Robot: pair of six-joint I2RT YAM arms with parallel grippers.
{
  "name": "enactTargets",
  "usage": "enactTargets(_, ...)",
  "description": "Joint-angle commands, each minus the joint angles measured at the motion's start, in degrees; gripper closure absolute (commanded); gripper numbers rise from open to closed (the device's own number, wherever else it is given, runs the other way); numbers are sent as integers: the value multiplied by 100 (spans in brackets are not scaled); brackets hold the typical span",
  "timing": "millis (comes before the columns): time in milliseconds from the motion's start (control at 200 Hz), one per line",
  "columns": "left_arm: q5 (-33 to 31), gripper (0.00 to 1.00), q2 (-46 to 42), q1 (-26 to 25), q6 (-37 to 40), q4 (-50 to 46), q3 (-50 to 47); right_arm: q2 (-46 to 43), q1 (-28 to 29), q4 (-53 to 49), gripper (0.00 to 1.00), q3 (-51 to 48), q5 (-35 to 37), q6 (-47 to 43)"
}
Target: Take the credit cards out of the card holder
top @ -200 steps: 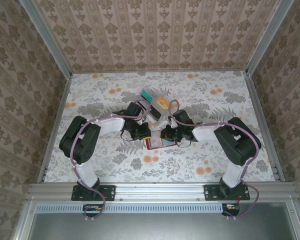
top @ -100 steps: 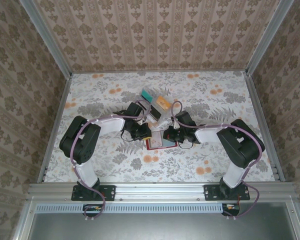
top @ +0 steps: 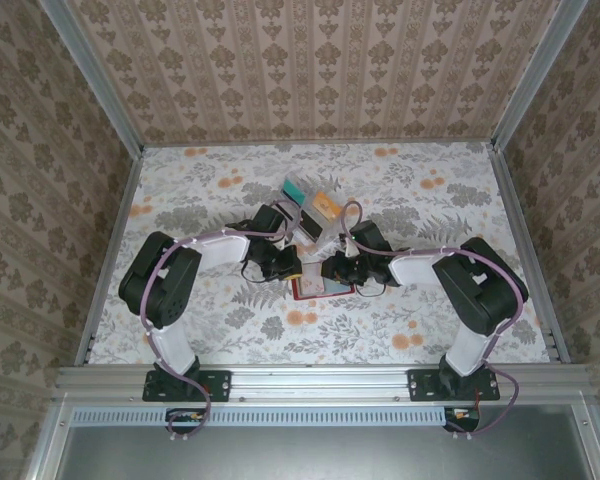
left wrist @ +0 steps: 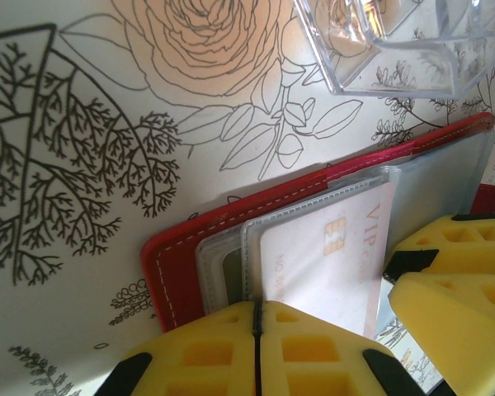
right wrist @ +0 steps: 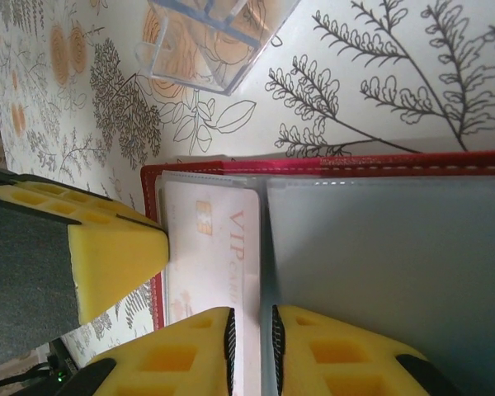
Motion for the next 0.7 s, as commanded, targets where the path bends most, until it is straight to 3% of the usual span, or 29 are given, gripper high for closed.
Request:
enactTargets(0, -283, 92, 179, 38, 48, -379, -210, 185, 32, -83, 77, 140, -89, -3)
enactTargets(200, -273, 92, 189, 29, 29, -342, -245, 346, 67, 94, 78, 191, -304, 19)
enactTargets(355, -263, 92, 179, 29, 13, -324, -243, 335, 78, 118, 87, 211, -303, 5)
enactTargets(550, -315, 91, 100, 33, 27, -381, -178, 74, 27, 48, 100, -9, 151, -9)
enactTargets(690, -316, 91, 139, 38, 28, -383, -165, -124, -89, 11, 100, -187, 420, -37)
